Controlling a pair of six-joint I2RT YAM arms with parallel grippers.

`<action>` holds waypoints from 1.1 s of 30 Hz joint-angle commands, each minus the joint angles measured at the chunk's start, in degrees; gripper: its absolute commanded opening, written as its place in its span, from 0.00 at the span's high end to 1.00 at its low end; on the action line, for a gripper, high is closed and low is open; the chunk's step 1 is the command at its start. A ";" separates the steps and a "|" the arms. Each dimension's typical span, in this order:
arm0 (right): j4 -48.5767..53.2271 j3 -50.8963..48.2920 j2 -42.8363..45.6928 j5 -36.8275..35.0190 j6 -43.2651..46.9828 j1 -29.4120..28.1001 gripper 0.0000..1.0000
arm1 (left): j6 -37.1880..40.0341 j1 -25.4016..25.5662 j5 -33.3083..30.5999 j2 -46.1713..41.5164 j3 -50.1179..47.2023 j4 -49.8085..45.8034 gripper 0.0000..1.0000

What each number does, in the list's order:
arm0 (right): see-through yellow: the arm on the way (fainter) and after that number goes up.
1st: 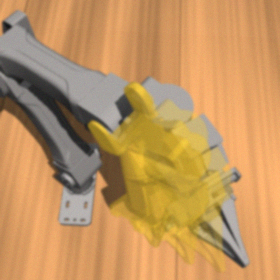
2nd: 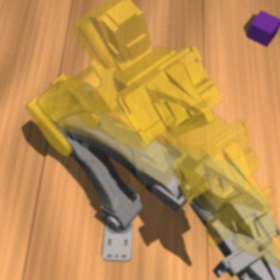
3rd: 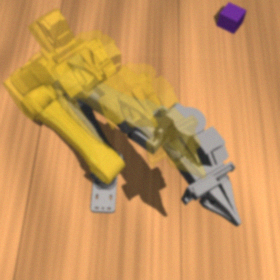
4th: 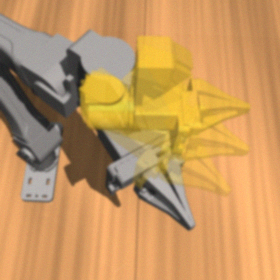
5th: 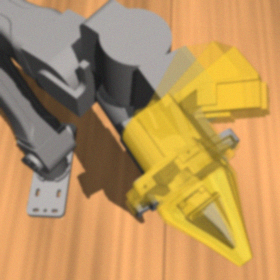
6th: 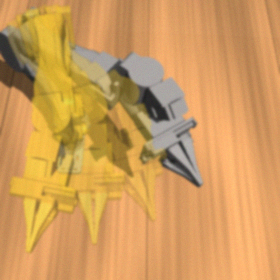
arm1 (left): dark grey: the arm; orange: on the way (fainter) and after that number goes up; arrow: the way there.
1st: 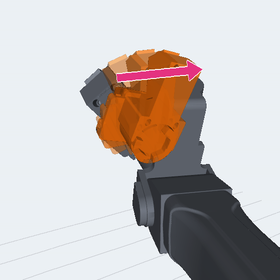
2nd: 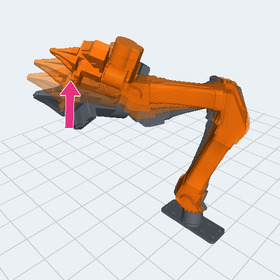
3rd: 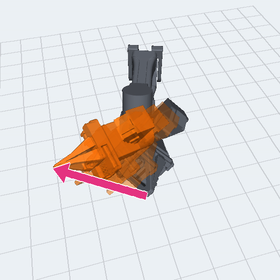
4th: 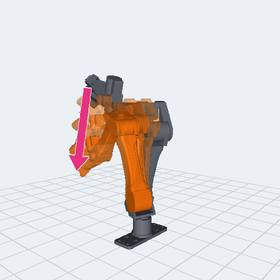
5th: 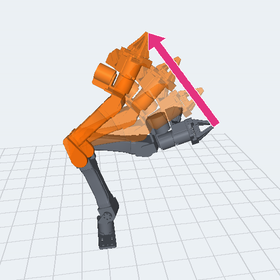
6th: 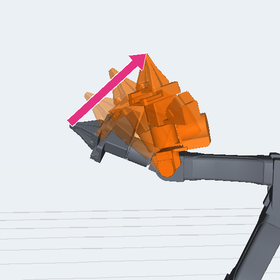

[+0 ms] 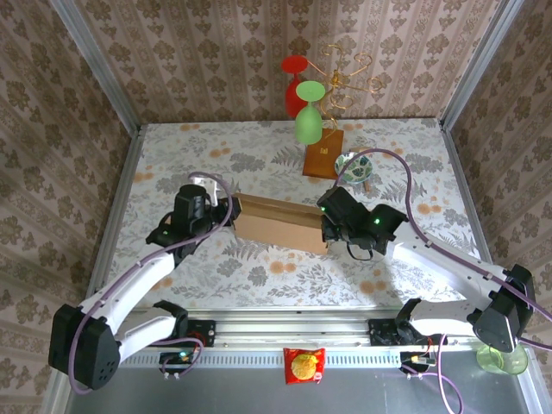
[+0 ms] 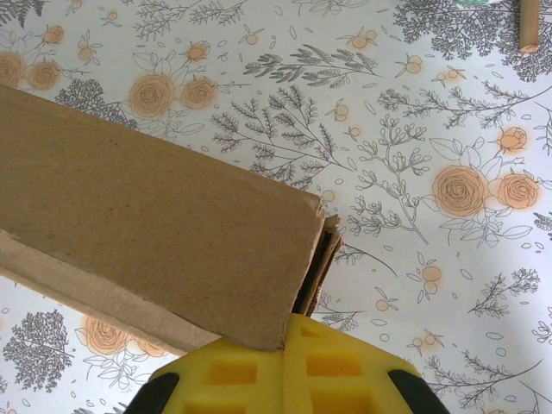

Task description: Fold the paper box

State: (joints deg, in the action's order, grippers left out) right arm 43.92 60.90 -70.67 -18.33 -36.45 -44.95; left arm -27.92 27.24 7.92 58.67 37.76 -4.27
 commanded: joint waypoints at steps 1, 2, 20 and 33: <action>4.24 -0.23 -1.92 -0.91 -1.44 -0.74 1.00 | -1.97 -0.23 2.58 -1.74 -1.38 -2.06 0.65; 4.29 -0.17 -2.00 -1.01 -1.52 -0.84 1.00 | -2.57 -0.18 2.92 -2.47 -1.77 -1.86 0.64; 4.60 0.92 -3.12 -2.15 -1.98 -1.75 1.00 | -5.51 0.02 2.37 -13.75 -1.46 -8.58 0.49; 4.76 0.64 -2.16 -2.48 -1.54 -2.04 1.00 | -1.97 -1.53 -1.00 -6.04 5.90 -9.63 0.50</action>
State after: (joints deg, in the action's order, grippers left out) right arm 44.73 61.78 -72.42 -20.86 -37.52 -46.39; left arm -31.66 26.70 8.49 51.29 42.50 -13.69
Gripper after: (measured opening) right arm 0.057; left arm 0.506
